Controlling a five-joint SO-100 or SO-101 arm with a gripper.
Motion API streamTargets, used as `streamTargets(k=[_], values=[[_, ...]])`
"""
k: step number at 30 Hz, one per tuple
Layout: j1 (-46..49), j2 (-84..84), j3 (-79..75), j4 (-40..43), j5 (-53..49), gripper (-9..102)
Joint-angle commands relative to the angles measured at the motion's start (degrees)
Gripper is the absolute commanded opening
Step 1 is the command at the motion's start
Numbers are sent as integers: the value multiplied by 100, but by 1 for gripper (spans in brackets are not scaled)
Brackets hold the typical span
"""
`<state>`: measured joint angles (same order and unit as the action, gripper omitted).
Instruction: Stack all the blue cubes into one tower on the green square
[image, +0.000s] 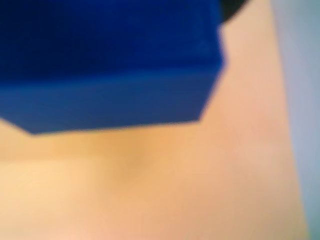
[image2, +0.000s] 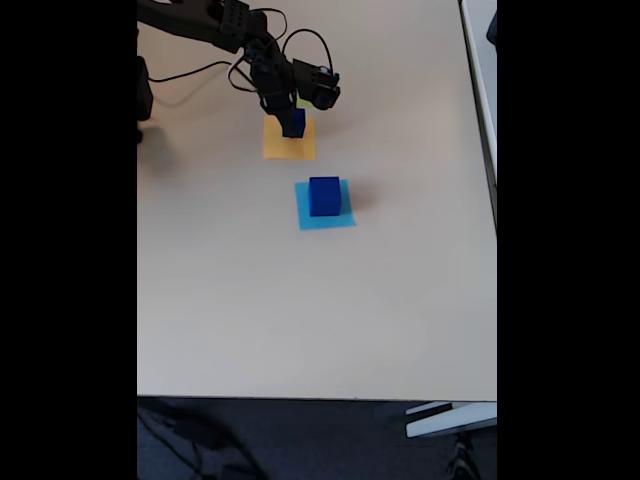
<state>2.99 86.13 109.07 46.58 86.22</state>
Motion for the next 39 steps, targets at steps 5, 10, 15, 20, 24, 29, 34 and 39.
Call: streamTargets(k=[5, 10, 15, 20, 24, 29, 34, 39], values=[[-79, 404, 158, -264, 105, 11], [-97, 404, 316, -404, 229, 11], [-70, 404, 457, -606, 202, 13], [-44, 413, 483, -615, 158, 14], [-35, 413, 510, -668, 149, 14], [-35, 413, 536, -686, 158, 15], [-35, 413, 598, -773, 149, 16], [-35, 413, 624, -826, 123, 18]])
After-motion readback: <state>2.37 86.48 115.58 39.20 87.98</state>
